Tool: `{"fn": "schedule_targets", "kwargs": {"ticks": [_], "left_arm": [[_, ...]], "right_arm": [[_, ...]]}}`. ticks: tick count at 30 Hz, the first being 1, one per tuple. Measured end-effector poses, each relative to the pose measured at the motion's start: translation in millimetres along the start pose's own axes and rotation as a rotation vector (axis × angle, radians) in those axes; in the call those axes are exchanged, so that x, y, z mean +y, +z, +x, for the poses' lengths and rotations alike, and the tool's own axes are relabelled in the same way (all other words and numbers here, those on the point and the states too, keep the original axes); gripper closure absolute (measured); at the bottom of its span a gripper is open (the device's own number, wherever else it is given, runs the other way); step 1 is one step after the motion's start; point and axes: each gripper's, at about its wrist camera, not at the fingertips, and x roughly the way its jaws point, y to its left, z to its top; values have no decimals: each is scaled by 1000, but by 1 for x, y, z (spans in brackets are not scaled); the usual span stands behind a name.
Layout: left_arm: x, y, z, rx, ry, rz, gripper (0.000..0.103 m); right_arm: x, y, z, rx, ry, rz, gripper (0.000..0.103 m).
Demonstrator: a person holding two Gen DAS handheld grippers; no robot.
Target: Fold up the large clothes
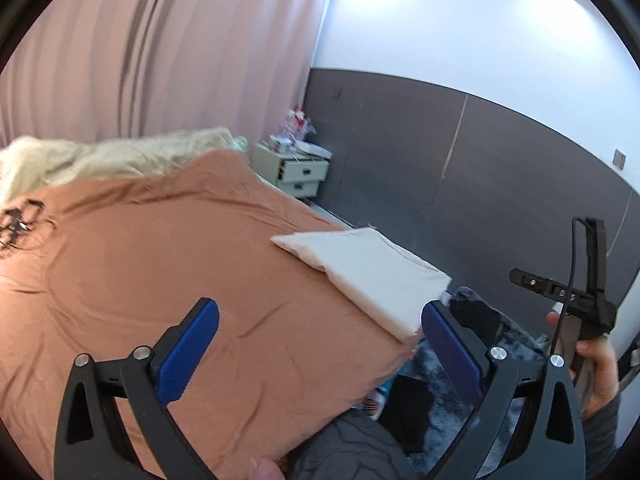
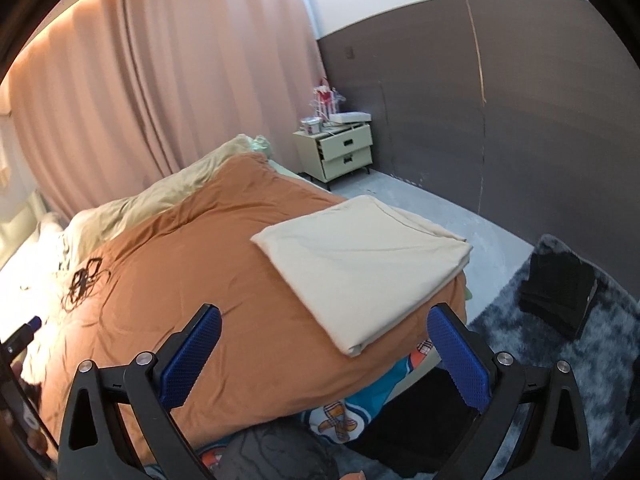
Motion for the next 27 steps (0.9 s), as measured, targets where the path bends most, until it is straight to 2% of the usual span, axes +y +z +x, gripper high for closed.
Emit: {"fn": "schedule_targets", "kwargs": {"ticks": [7,15,23,27], "left_arm": [[13,-33,-54,-60,82,-4,0],[30,-70,-102,-81,155,-26,0],[44,-113,-130,-100,280,-22,0],[49,-134,-136,-87,309,-39,0]], "right_arm": [[34,-22,-27,-43,25,-57,0],[74,-60,-41,-57,63,-117,0],[103,-106,-42,-47,107,-175,0],[109,-127,-42,-46,120,-168,0]]}}
